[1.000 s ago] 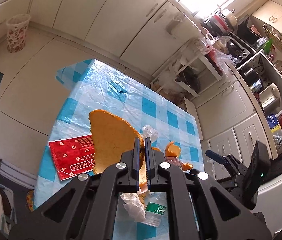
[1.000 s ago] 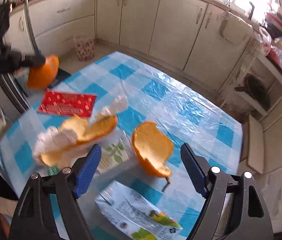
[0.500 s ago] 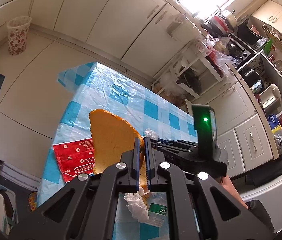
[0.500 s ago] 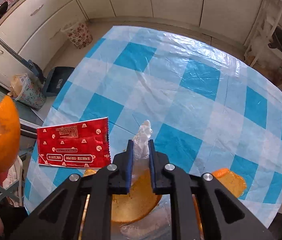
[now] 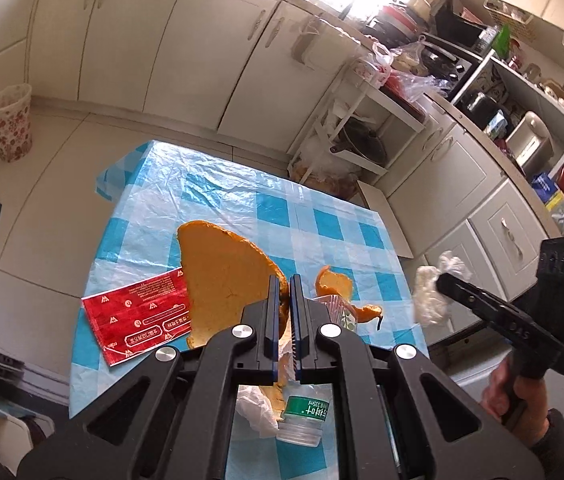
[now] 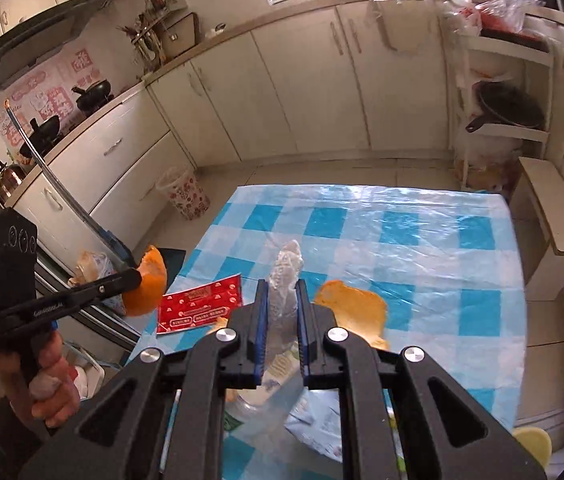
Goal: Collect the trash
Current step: 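Carry the peel and scrap with both tools to the yellow bin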
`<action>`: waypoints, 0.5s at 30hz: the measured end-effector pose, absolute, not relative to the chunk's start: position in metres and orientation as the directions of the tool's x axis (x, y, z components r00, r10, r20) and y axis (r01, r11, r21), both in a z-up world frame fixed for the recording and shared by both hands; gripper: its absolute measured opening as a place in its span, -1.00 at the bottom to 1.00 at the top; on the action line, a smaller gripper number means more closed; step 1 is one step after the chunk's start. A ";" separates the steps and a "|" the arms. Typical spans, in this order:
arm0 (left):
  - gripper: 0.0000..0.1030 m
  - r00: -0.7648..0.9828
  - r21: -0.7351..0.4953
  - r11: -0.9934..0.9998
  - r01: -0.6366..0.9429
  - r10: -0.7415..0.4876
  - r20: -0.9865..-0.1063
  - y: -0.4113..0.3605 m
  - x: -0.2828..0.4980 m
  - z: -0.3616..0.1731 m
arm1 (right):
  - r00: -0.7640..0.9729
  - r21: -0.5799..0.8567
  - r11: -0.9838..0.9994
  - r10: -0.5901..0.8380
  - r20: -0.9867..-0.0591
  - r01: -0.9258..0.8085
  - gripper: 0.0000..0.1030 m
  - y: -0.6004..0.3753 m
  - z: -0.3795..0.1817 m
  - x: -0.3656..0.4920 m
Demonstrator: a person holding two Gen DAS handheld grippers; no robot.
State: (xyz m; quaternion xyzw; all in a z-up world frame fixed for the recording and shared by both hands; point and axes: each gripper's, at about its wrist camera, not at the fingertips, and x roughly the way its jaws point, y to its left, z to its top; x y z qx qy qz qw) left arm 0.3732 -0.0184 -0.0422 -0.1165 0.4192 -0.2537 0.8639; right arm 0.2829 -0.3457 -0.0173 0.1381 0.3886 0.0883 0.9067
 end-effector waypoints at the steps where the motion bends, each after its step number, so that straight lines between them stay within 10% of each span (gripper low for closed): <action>1: -0.91 0.528 -0.385 0.850 0.359 -0.525 -0.668 -0.025 0.368 -0.040 | 0.696 0.311 0.950 0.241 -0.676 -0.027 -0.73 -0.359 -0.016 0.269; 15: -0.90 0.390 -0.139 0.619 0.773 -0.636 -0.666 -0.210 0.234 -0.009 | 0.634 0.248 0.866 -0.098 -0.767 0.434 -0.72 -0.523 -0.111 0.083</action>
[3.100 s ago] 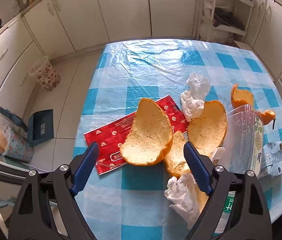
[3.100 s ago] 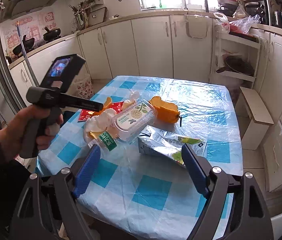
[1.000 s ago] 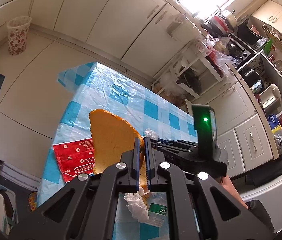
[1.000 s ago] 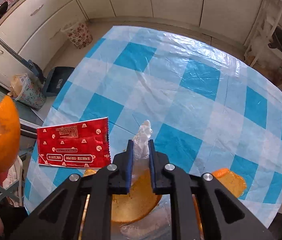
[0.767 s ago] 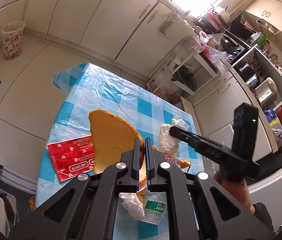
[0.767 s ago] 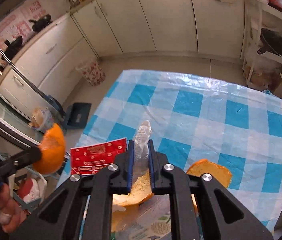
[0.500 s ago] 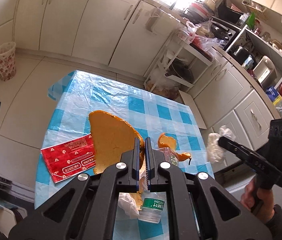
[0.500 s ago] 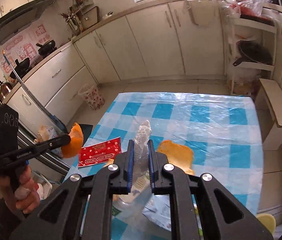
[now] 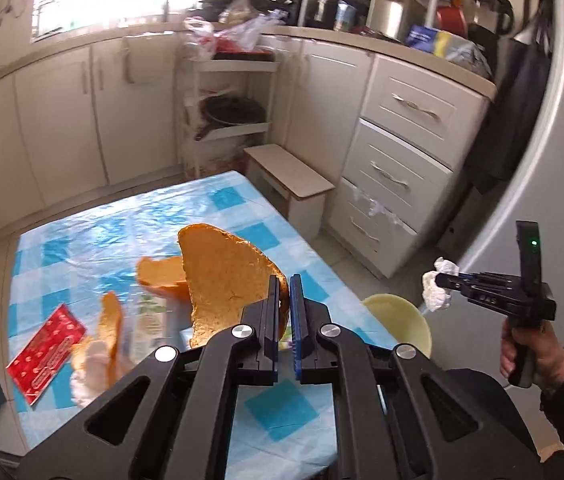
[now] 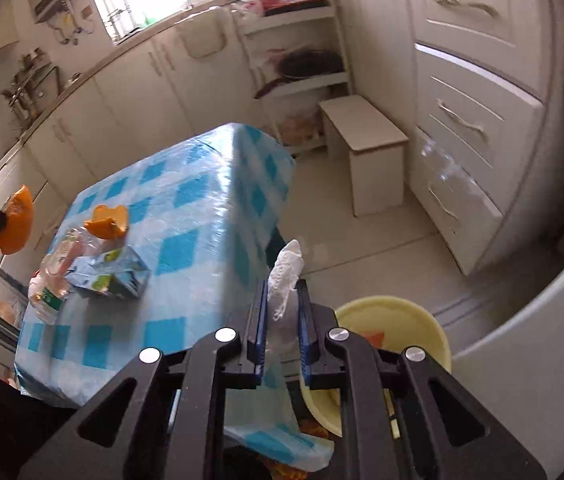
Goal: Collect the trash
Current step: 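Carry the peel and scrap with both tools to the yellow bin, then open both tools to drop the peel and scrap into the bin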
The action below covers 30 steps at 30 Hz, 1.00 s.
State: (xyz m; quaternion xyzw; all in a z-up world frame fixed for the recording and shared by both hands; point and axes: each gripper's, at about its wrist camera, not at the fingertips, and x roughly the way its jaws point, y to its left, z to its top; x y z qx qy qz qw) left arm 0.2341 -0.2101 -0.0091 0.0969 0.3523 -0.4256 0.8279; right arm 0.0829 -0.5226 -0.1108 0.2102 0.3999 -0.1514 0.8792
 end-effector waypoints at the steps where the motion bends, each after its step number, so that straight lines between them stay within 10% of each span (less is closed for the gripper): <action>1: -0.90 0.360 -0.133 0.589 0.797 -0.641 -0.678 -0.228 0.225 -0.012 | 0.624 0.246 0.857 -0.108 -0.774 0.453 -0.72 -0.529 -0.120 0.078; 14: -0.90 -0.193 -0.378 0.237 0.895 -0.557 -0.808 -0.456 0.169 -0.094 | 0.520 0.248 0.806 -0.085 -0.850 0.537 -0.70 -0.581 -0.224 0.051; 18: -0.88 -0.280 -0.402 0.223 0.888 -0.431 -0.858 -0.504 0.157 -0.139 | 0.497 0.256 0.795 -0.066 -0.865 0.550 -0.25 -0.586 -0.246 0.047; 30: 0.00 -0.093 -0.250 0.381 0.890 -0.384 -0.918 -0.484 0.180 -0.143 | 0.482 0.229 0.811 -0.073 -0.873 0.538 0.10 -0.563 -0.241 0.001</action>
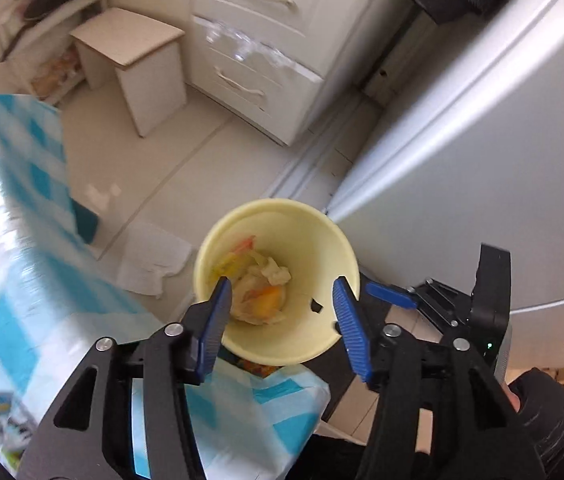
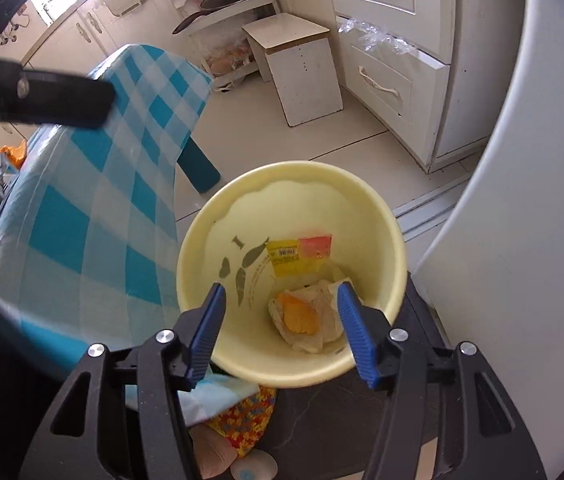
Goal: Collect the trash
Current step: 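Open both tools to drop the peel and scrap into the bin, then move both tools back over the table trash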
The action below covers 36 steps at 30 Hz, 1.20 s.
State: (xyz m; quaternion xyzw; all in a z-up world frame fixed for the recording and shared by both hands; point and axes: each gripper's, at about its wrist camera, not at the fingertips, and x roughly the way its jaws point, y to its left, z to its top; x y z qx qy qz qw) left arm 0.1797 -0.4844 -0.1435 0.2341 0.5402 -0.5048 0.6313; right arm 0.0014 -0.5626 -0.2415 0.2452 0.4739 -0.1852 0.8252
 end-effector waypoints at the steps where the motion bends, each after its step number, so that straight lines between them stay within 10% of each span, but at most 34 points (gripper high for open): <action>1: 0.05 -0.079 -0.253 0.396 0.883 -0.405 -0.911 -0.471 0.186 -0.134 | 0.477 0.222 0.812 -0.078 -0.875 0.540 0.11 -0.560 -0.240 -0.004; 12: 0.40 0.172 -0.178 0.600 0.780 -0.480 -0.860 -0.232 0.183 -0.059 | 0.460 0.091 0.789 -0.256 -0.850 0.607 0.14 -0.541 -0.174 -0.044; 22: 0.48 0.281 -0.247 0.762 0.598 -0.489 -0.826 -0.089 0.184 -0.071 | 0.661 -0.068 0.793 -0.548 -0.513 0.605 0.40 -0.515 0.026 -0.058; 28: 0.49 0.388 -0.211 0.860 0.464 -0.412 -0.825 -0.067 0.196 -0.075 | 0.833 0.085 0.916 -0.314 -0.455 0.392 0.49 -0.481 0.052 -0.002; 36: 0.49 0.431 -0.263 0.930 0.258 -0.354 -0.830 -0.025 0.238 -0.086 | 0.799 0.229 0.972 0.096 -0.593 0.053 0.49 -0.403 -0.026 0.139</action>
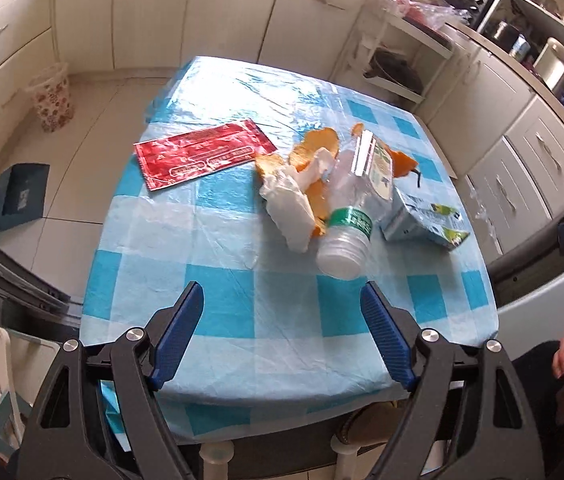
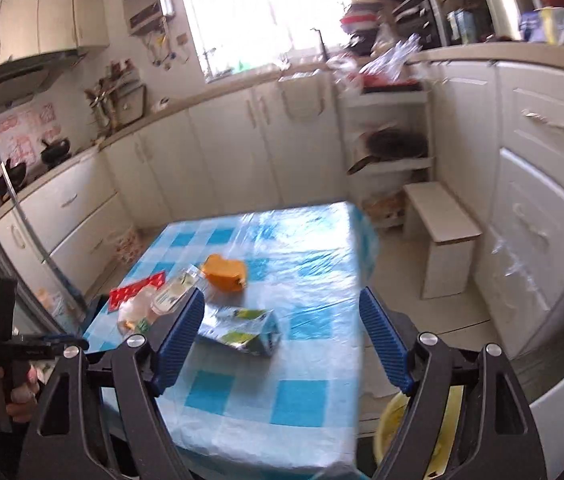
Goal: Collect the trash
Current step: 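Move both tools back over the table trash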
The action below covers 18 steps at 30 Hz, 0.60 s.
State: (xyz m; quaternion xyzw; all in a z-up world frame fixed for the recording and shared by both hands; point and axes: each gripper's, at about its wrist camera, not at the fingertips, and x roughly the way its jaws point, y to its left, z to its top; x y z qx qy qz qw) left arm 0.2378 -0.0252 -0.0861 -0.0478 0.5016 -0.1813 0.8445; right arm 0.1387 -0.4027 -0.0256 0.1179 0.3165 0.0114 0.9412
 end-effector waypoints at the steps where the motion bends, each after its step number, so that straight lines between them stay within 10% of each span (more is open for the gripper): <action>1: 0.49 0.428 -0.268 0.930 0.252 -0.356 -0.831 -0.025 0.247 -0.087 | 0.786 0.203 0.979 0.118 -0.606 0.010 0.49 -0.393 -0.026 0.149; 15: 0.49 0.387 -0.182 0.959 0.216 -0.256 -0.886 -0.080 0.328 -0.125 | 0.651 0.068 0.993 0.117 -0.750 -0.100 0.49 -0.357 -0.060 0.221; 18: 0.21 0.351 -0.215 0.960 0.180 -0.267 -0.898 -0.073 0.333 -0.133 | 0.627 0.048 0.994 0.097 -0.773 -0.094 0.50 -0.352 -0.067 0.227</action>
